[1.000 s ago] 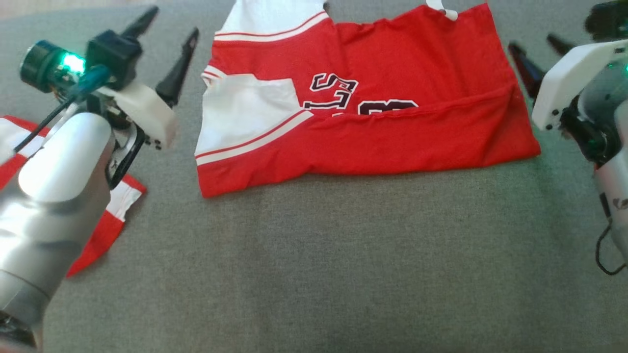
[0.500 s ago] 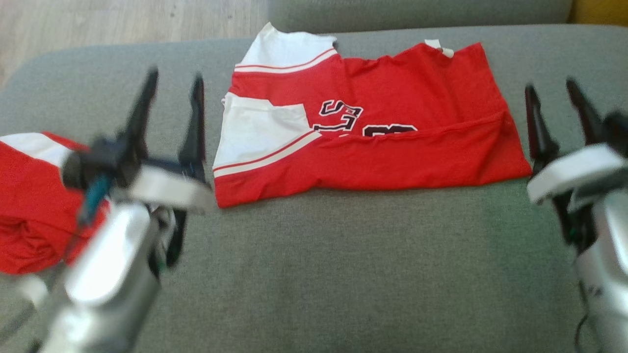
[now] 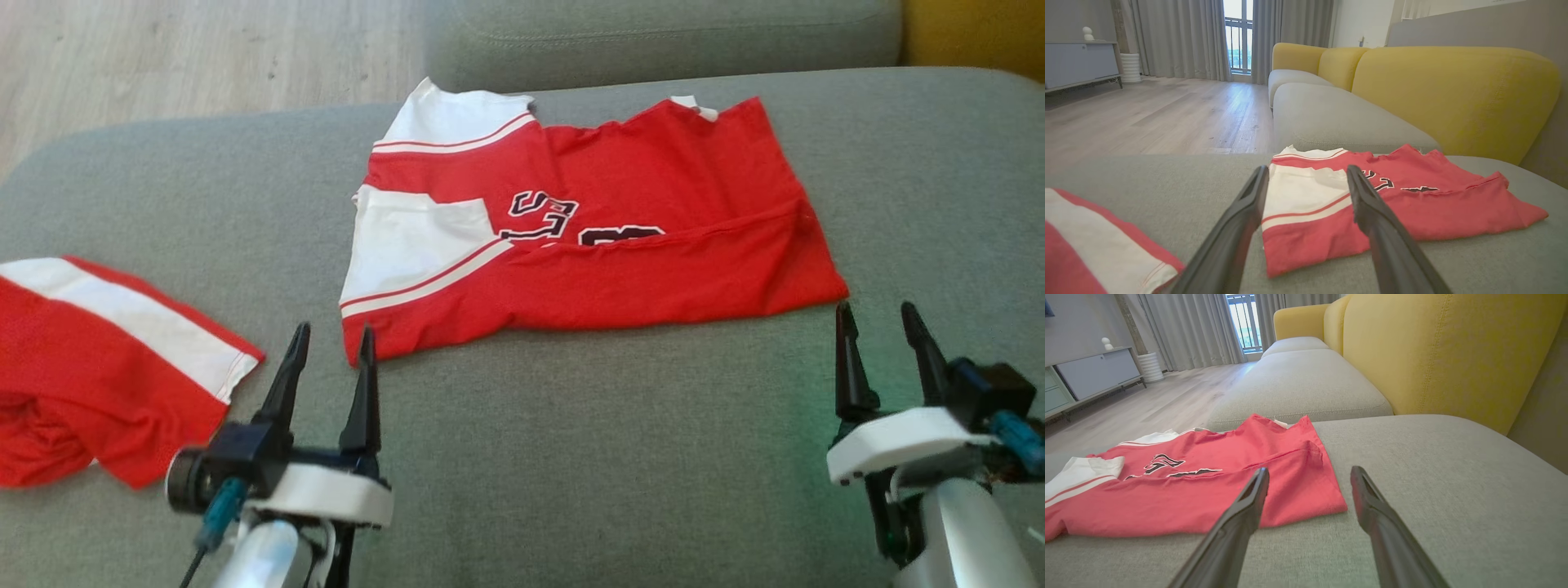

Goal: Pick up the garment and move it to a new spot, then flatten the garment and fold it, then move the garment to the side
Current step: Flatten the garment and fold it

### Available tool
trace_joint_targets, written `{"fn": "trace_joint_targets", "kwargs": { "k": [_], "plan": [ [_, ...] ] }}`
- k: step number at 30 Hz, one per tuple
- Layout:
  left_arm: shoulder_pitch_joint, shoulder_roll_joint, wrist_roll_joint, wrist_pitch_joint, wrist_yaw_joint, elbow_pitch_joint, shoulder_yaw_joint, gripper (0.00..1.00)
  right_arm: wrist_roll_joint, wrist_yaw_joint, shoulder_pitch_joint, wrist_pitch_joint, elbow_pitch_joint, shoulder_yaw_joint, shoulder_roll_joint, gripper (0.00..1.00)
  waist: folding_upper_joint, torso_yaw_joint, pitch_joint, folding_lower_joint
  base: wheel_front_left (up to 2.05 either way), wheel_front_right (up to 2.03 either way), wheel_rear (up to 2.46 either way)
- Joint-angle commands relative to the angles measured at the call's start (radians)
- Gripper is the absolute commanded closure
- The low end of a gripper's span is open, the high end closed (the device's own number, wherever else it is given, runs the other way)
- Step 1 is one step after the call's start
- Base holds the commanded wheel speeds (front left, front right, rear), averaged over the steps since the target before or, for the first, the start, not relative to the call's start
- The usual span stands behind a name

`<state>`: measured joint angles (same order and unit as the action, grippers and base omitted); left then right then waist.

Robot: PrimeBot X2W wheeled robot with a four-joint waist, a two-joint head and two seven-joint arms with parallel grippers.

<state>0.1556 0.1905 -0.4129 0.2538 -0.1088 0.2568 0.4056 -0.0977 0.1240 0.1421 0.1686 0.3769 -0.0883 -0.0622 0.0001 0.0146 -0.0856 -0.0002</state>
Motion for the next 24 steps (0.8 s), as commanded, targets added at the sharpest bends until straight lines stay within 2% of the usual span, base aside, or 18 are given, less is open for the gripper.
{"fn": "trace_joint_targets", "kwargs": {
  "k": [1,7,10,20,24],
  "plan": [
    [0.03,0.003,0.014,0.008,0.01,-0.026,-0.06,0.0,0.01,0.007,0.027,0.012,-0.046,0.018,0.003,0.0,-0.0001,-0.005,0.002,0.0002,0.0,0.0,0.0],
    [0.024,-0.024,0.042,0.008,0.04,0.009,-0.101,0.0,0.016,0.007,0.034,0.004,-0.073,0.018,0.009,0.0,-0.0001,-0.02,-0.004,0.0002,0.0,0.0,0.0],
    [0.047,-0.035,0.03,0.005,0.052,0.089,-0.099,0.0,0.016,0.007,0.04,-0.002,-0.089,0.018,0.011,0.0,-0.0001,-0.027,-0.015,0.0002,0.0,0.0,0.0],
    [0.209,-0.042,0.035,-0.092,0.04,0.334,-0.085,0.0,-0.003,0.007,0.054,-0.006,-0.117,0.041,0.012,0.0,-0.0001,-0.057,-0.077,0.0002,0.0,0.0,0.0],
    [0.256,-0.034,0.041,-0.129,0.022,0.419,-0.084,0.0,-0.009,0.007,0.062,-0.003,-0.119,0.055,0.012,0.0,-0.0001,-0.072,-0.093,0.0002,0.0,0.0,0.0]
  ]
}}
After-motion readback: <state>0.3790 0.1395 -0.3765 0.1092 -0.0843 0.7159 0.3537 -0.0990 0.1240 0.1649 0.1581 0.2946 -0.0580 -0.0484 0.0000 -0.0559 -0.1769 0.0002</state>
